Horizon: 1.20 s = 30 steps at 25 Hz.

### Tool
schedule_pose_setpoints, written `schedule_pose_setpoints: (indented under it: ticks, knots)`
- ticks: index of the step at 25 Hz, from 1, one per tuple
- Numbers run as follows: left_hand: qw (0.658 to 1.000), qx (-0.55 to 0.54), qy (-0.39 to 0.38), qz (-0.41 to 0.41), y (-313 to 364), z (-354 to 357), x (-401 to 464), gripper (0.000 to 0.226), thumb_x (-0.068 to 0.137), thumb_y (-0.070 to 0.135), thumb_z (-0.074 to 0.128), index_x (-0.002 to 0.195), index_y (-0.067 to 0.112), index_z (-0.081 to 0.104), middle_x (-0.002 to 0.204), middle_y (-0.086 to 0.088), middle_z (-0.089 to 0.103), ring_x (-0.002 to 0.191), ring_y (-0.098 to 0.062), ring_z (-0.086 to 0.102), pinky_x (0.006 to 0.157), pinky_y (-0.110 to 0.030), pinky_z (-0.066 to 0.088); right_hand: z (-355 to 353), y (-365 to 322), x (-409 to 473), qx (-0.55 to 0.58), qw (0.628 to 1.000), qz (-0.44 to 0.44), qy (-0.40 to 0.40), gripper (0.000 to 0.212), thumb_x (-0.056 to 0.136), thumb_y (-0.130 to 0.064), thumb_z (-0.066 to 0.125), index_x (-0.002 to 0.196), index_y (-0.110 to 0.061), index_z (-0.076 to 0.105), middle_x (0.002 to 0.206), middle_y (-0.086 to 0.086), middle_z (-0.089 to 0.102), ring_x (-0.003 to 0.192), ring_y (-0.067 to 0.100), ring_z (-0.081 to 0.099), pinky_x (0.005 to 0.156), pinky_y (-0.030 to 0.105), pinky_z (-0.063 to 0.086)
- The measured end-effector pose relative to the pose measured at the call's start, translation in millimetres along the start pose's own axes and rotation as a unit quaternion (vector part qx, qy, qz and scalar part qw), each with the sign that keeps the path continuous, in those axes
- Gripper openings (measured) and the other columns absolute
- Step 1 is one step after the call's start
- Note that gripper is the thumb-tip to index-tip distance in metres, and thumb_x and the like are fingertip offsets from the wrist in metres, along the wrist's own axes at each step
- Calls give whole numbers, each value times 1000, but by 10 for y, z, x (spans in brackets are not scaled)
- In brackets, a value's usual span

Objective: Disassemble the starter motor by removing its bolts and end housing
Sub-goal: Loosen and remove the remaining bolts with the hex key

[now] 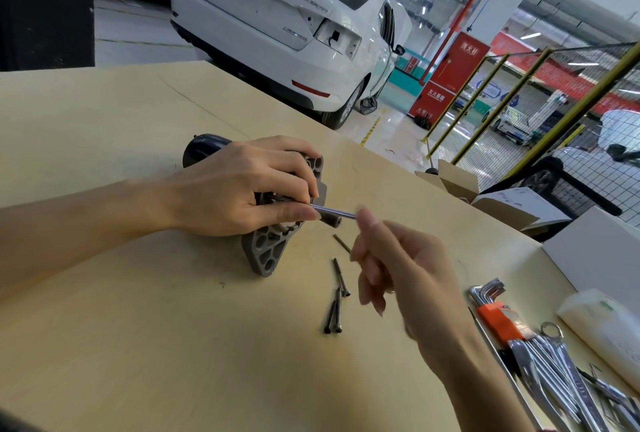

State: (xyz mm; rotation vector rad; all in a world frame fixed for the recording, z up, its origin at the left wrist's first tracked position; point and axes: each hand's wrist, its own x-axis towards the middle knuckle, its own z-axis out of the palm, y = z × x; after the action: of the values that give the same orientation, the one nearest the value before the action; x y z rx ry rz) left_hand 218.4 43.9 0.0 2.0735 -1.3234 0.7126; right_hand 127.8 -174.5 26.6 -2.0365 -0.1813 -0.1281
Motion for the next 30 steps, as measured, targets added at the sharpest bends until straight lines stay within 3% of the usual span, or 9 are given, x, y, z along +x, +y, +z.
schedule_pose_setpoints:
  ticks: [2,7,10,12,17,20,25,30]
  knots:
    - [1000,-6,0,-3,3,-3,2,28,93,33,57,88,13,76,104,0,71,130,-27,53,99,-51,48,-1,-64,-11,58,998,19,-21,55,81,-61,60,65,-9,55,51,1,39,44,16,47,43,27,35]
    - [1000,2,-2,4,3,7,-4,31,93,36,57,85,12,76,104,-1,71,130,-28,52,98,-51,49,34,-44,-21,91,995,-24,-33,37,95,-32,55,70,-5,49,55,0,44,46,19,47,41,26,34]
    - [1000,4,-7,6,-7,5,-6,32,94,37,57,85,13,75,105,-1,71,131,-27,51,98,-50,48,70,-3,-38,18,996,-86,-18,30,98,-34,46,76,-16,56,55,-1,53,50,29,49,45,33,40]
    - [1000,3,-6,5,-13,8,-6,31,94,37,57,86,13,75,105,0,71,131,-27,51,98,-50,49,93,16,-39,-31,990,-134,-4,26,98,-36,43,79,-24,57,61,-3,57,54,18,56,50,35,44]
    - [1000,-7,-5,-1,-12,10,-4,33,94,39,57,87,14,75,104,1,71,132,-25,51,99,-49,48,90,54,-24,-108,968,-226,16,22,103,-32,41,91,-22,57,75,-6,61,70,21,63,58,35,50]
    - [1000,-9,-6,-6,-9,7,-3,34,95,40,55,86,14,75,105,2,70,132,-25,50,98,-50,48,94,49,-30,-98,967,-234,20,21,102,-27,43,92,-18,58,77,-6,63,73,22,63,61,35,51]
    - [1000,9,-11,3,0,15,9,32,94,38,56,86,15,75,105,1,71,130,-27,52,98,-50,48,116,36,-36,-14,984,-177,26,23,97,-23,46,87,-13,64,74,-2,66,67,13,63,62,21,48]
    - [1000,2,-18,-5,-9,6,0,34,95,41,53,87,16,75,106,3,71,132,-24,50,99,-49,47,127,54,-20,-40,971,-232,46,18,98,-16,49,94,-13,66,77,-5,65,72,16,63,65,18,48]
